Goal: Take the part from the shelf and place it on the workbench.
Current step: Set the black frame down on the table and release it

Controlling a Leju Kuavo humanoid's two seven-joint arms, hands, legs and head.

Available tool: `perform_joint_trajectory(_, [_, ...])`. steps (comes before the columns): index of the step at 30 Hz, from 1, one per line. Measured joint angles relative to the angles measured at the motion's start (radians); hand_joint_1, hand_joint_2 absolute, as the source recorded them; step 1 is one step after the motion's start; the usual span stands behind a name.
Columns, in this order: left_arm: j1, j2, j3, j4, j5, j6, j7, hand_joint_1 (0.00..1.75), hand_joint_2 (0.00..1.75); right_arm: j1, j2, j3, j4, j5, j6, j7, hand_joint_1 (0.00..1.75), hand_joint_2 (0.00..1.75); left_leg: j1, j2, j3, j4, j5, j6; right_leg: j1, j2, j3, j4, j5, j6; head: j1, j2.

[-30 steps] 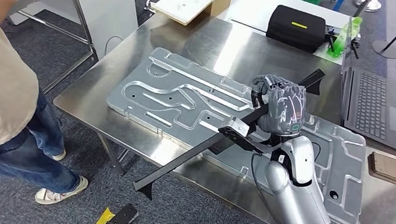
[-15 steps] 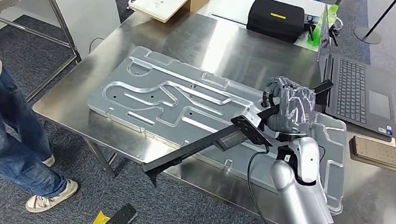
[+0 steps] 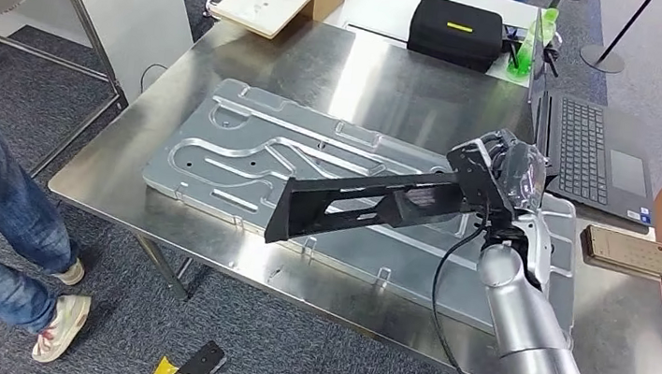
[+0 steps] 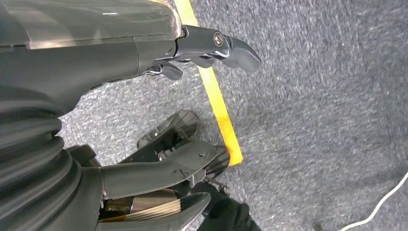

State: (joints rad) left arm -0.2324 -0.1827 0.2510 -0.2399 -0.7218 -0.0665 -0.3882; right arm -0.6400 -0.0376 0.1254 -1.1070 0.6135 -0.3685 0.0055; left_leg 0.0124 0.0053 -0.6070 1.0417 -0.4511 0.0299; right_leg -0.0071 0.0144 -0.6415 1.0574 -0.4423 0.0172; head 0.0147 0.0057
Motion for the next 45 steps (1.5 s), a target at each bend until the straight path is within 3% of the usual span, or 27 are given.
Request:
perform_joint_trajectory(2, [-0.002, 0.001, 0.000, 0.000, 0.000, 0.000, 0.000, 0.00, 1.75, -0.022, -0.008, -0.006, 0.031, -0.022, 0.029, 0.004, 1.75, 1.75, 0.003, 0.003, 0.005, -0.009, 0.005, 0.010, -0.003, -0.003, -0.030, 0.069, -0.043, 0.009, 0.000, 0.000])
perform_joint_trajectory(4, [-0.001, 0.002, 0.000, 0.000, 0.001, 0.000, -0.001, 0.00, 1.75, -0.032, -0.013, -0.007, 0.053, -0.031, 0.038, 0.005, 1.75, 1.75, 0.003, 0.005, 0.006, -0.010, 0.006, 0.012, -0.006, -0.005, -0.089, 0.192, -0.097, 0.017, 0.000, 0.000])
perform_joint_trajectory(5, [0.000, 0.003, 0.000, 0.000, 0.001, 0.000, -0.001, 0.00, 1.75, -0.034, -0.014, -0.008, 0.061, -0.032, 0.039, 0.005, 1.75, 1.75, 0.003, 0.006, 0.006, -0.010, 0.005, 0.012, -0.008, -0.005, -0.111, 0.236, -0.108, 0.019, 0.000, 0.000])
perform_joint_trajectory(6, [0.000, 0.003, 0.000, 0.000, 0.001, 0.000, -0.001, 0.00, 1.75, -0.038, -0.015, -0.008, 0.069, -0.032, 0.040, 0.005, 1.75, 1.75, 0.003, 0.006, 0.007, -0.010, 0.005, 0.012, -0.009, -0.006, -0.116, 0.245, -0.100, 0.020, 0.000, 0.000])
perform_joint_trajectory(7, [0.000, 0.004, 0.000, 0.000, 0.001, 0.000, -0.001, 0.00, 1.75, -0.043, -0.015, -0.008, 0.075, -0.033, 0.042, 0.005, 1.75, 1.75, 0.003, 0.007, 0.009, -0.010, 0.005, 0.012, -0.010, -0.007, -0.101, 0.216, -0.076, 0.020, 0.000, 0.000])
perform_joint_trajectory(9, [0.000, 0.004, 0.000, 0.000, 0.001, 0.000, -0.001, 0.00, 1.75, -0.056, -0.016, -0.008, 0.087, -0.035, 0.056, 0.009, 1.75, 1.75, 0.002, 0.006, 0.013, -0.010, 0.004, 0.010, -0.010, -0.012, -0.031, 0.084, -0.018, 0.014, 0.000, 0.000])
perform_joint_trajectory(11, [-0.001, 0.004, 0.000, 0.000, 0.003, 0.000, -0.001, 0.00, 1.75, -0.075, -0.016, -0.008, 0.101, -0.043, 0.084, 0.017, 1.75, 1.75, 0.002, 0.005, 0.014, -0.011, 0.004, 0.000, -0.003, -0.015, 0.019, -0.011, 0.006, 0.003, 0.000, 0.000])
perform_joint_trajectory(12, [-0.001, 0.004, 0.000, 0.000, 0.005, 0.000, -0.001, 0.00, 1.75, -0.086, -0.016, -0.007, 0.113, -0.053, 0.102, 0.020, 1.75, 1.75, 0.002, 0.005, 0.015, -0.012, 0.004, -0.006, 0.002, -0.015, 0.025, -0.025, 0.004, -0.002, 0.000, 0.000])
perform_joint_trajectory(14, [-0.001, 0.005, 0.000, 0.000, 0.009, -0.001, -0.002, 0.00, 1.75, -0.107, -0.018, -0.007, 0.140, -0.084, 0.132, 0.018, 0.87, 1.75, 0.006, 0.005, 0.019, -0.015, 0.004, -0.020, 0.005, -0.012, 0.030, -0.033, 0.010, -0.015, 0.000, 0.000])
perform_joint_trajectory(16, [0.000, 0.006, 0.000, 0.000, 0.014, -0.003, -0.004, 0.00, 1.75, -0.129, -0.018, -0.007, 0.177, -0.122, 0.159, 0.010, 0.00, 1.75, 0.009, 0.004, 0.012, 0.012, -0.018, -0.028, 0.003, -0.013, 0.042, -0.050, 0.020, -0.030, -0.001, 0.000])
perform_joint_trajectory(19, [0.003, 0.010, 0.000, 0.000, 0.019, -0.007, -0.008, 0.00, 1.75, -0.154, -0.018, -0.007, 0.232, -0.149, 0.191, 0.002, 0.00, 1.75, 0.009, 0.002, -0.058, 0.176, -0.112, -0.034, 0.004, -0.014, 0.044, -0.058, 0.028, -0.043, -0.002, 0.000])
perform_joint_trajectory(21, [0.009, 0.013, 0.000, 0.000, 0.021, -0.010, -0.013, 0.00, 1.75, -0.162, -0.019, -0.007, 0.261, -0.150, 0.210, 0.001, 0.00, 1.75, 0.010, 0.002, -0.088, 0.250, -0.136, -0.038, 0.004, -0.013, 0.041, -0.058, 0.031, -0.041, -0.002, 0.000])
perform_joint_trajectory(22, [0.011, 0.014, 0.000, 0.000, 0.024, -0.012, -0.016, 0.00, 1.75, -0.167, -0.021, -0.006, 0.276, -0.151, 0.219, 0.000, 0.00, 1.75, 0.012, 0.002, -0.076, 0.234, -0.121, -0.040, 0.003, -0.013, 0.039, -0.056, 0.032, -0.039, -0.002, 0.000])
perform_joint_trajectory(24, [0.011, 0.018, 0.000, 0.000, 0.029, -0.012, -0.020, 0.00, 1.75, -0.181, -0.026, -0.006, 0.305, -0.153, 0.234, 0.000, 0.00, 1.75, 0.017, 0.001, -0.009, 0.116, -0.069, -0.045, 0.001, -0.013, 0.033, -0.045, 0.032, -0.031, -0.002, 0.000])
perform_joint_trajectory(26, [0.009, 0.019, 0.000, 0.000, 0.032, -0.010, -0.022, 0.00, 1.75, -0.197, -0.034, -0.005, 0.328, -0.155, 0.243, 0.000, 0.00, 1.75, 0.019, -0.003, 0.045, 0.019, -0.040, -0.039, 0.005, -0.014, 0.023, -0.028, 0.025, -0.017, -0.001, 0.000])
perform_joint_trajectory(30, [0.009, 0.020, 0.000, 0.000, 0.032, -0.010, -0.023, 0.00, 1.75, -0.204, -0.048, -0.005, 0.354, -0.157, 0.245, 0.001, 0.00, 1.75, 0.014, -0.006, 0.051, 0.000, -0.029, -0.006, 0.003, -0.015, 0.020, -0.021, 0.018, 0.003, 0.002, 0.000])
perform_joint_trajectory(32, [0.008, 0.020, 0.000, 0.000, 0.032, -0.010, -0.023, 0.00, 1.75, -0.205, -0.053, -0.004, 0.363, -0.157, 0.245, 0.002, 0.00, 1.75, 0.014, -0.004, 0.047, -0.003, -0.021, 0.006, -0.001, -0.015, -0.002, 0.033, -0.022, 0.011, 0.003, 0.000])
perform_joint_trajectory(35, [0.009, 0.020, 0.001, 0.000, 0.032, -0.010, -0.023, 0.00, 1.75, -0.200, -0.056, -0.004, 0.376, -0.160, 0.248, 0.003, 0.00, 1.75, 0.008, -0.002, 0.039, -0.004, -0.016, 0.013, -0.002, -0.014, -0.080, 0.210, -0.114, 0.015, 0.003, 0.000])
perform_joint_trajectory(36, [0.010, 0.020, 0.001, 0.000, 0.032, -0.010, -0.023, 0.00, 1.31, -0.197, -0.056, -0.003, 0.379, -0.160, 0.249, 0.003, 0.00, 1.75, 0.005, -0.003, 0.038, -0.004, -0.016, 0.013, -0.001, -0.014, -0.095, 0.242, -0.120, 0.013, 0.003, 0.000])
perform_joint_trajectory(37, [0.010, 0.020, 0.001, 0.000, 0.032, -0.010, -0.023, 0.00, 0.87, -0.195, -0.056, -0.002, 0.382, -0.160, 0.251, 0.002, 0.00, 1.75, 0.003, -0.004, 0.037, -0.004, -0.016, 0.014, 0.001, -0.014, -0.092, 0.237, -0.107, 0.007, 0.003, 0.000])
perform_joint_trajectory(39, [0.011, 0.020, 0.000, 0.000, 0.032, -0.010, -0.023, 0.00, 0.00, -0.192, -0.058, 0.000, 0.386, -0.160, 0.256, 0.005, 0.00, 1.75, 0.001, -0.007, 0.038, -0.004, -0.016, 0.014, 0.012, -0.015, -0.038, 0.128, -0.041, -0.011, 0.003, 0.000])
perform_joint_trajectory(41, [0.011, 0.017, 0.001, 0.000, 0.033, -0.010, -0.024, 0.00, 0.00, -0.187, -0.059, 0.000, 0.390, -0.160, 0.260, 0.009, 0.00, 1.75, -0.001, -0.011, 0.036, -0.006, -0.015, 0.012, 0.027, -0.020, 0.016, 0.008, 0.006, -0.031, 0.003, 0.000])
perform_joint_trajectory(42, [0.012, 0.016, 0.001, 0.000, 0.033, -0.010, -0.024, 0.00, 0.00, -0.184, -0.059, 0.000, 0.392, -0.160, 0.261, 0.010, 0.00, 1.75, -0.002, -0.012, 0.033, -0.007, -0.013, 0.009, 0.032, -0.023, 0.026, -0.021, 0.015, -0.037, 0.002, 0.000])
perform_joint_trajectory(45, [0.012, 0.013, 0.001, 0.000, 0.033, -0.010, -0.024, 0.00, 0.00, -0.182, -0.056, 0.001, 0.395, -0.163, 0.266, 0.008, 0.00, 1.75, -0.003, -0.012, 0.035, -0.016, -0.013, -0.001, 0.030, -0.026, 0.034, -0.047, 0.021, -0.045, 0.003, 0.000])
